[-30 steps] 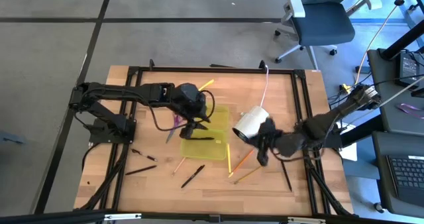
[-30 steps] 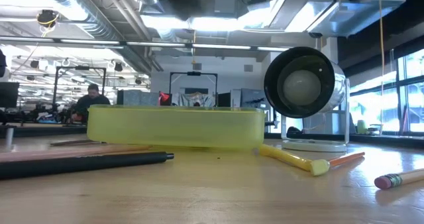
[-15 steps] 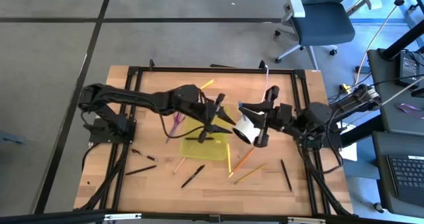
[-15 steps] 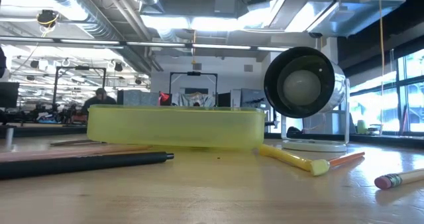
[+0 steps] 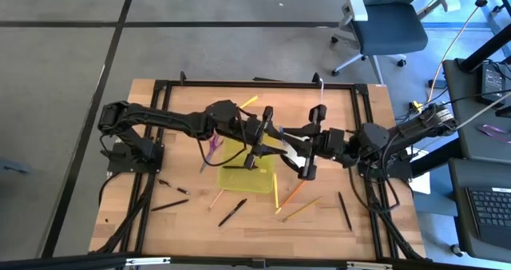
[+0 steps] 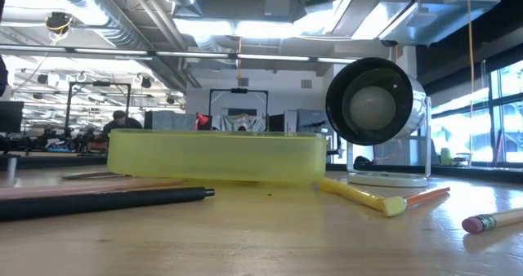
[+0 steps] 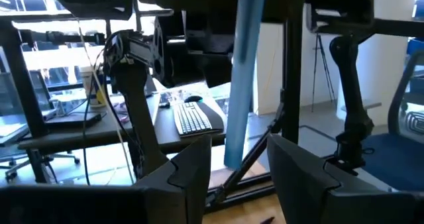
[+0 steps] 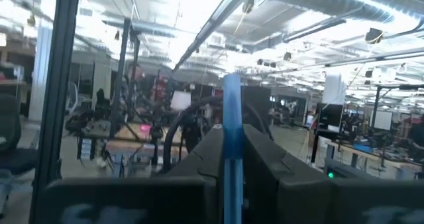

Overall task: Pick & place school supplies into a supply box
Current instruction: Put the blue pen into the yellow supply box

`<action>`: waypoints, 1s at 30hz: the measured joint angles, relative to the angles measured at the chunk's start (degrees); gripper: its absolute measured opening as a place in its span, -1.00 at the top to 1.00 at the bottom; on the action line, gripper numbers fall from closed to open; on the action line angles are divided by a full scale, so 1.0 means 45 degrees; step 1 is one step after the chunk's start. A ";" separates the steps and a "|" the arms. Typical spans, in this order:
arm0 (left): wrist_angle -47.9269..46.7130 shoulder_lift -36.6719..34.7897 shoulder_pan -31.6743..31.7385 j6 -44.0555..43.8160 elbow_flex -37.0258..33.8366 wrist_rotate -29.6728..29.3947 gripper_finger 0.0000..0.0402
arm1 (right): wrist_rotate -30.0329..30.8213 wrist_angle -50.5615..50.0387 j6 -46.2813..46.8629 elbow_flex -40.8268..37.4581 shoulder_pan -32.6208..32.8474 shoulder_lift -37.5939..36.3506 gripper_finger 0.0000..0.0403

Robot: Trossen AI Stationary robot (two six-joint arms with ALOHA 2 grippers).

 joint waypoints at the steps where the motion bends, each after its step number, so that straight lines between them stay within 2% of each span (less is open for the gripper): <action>1: 0.0026 0.0000 0.0002 0.0002 0.0000 -0.0004 0.30 | 0.0000 0.0036 0.0000 0.0005 0.0005 -0.0018 0.78; 24: 0.1379 -0.0466 0.0180 0.0218 0.0005 0.0100 0.30 | 0.0680 -0.1090 0.0087 0.0005 0.0000 -0.0013 0.78; 27: 0.1375 -0.0461 0.0186 0.0246 0.0005 0.0037 0.35 | 0.0680 -0.1081 0.0087 0.0005 0.0000 -0.0017 0.78; 30: 0.1370 -0.0461 0.0263 0.0243 0.0005 0.0005 0.48 | 0.0680 -0.1090 0.0087 0.0005 0.0000 -0.0018 0.78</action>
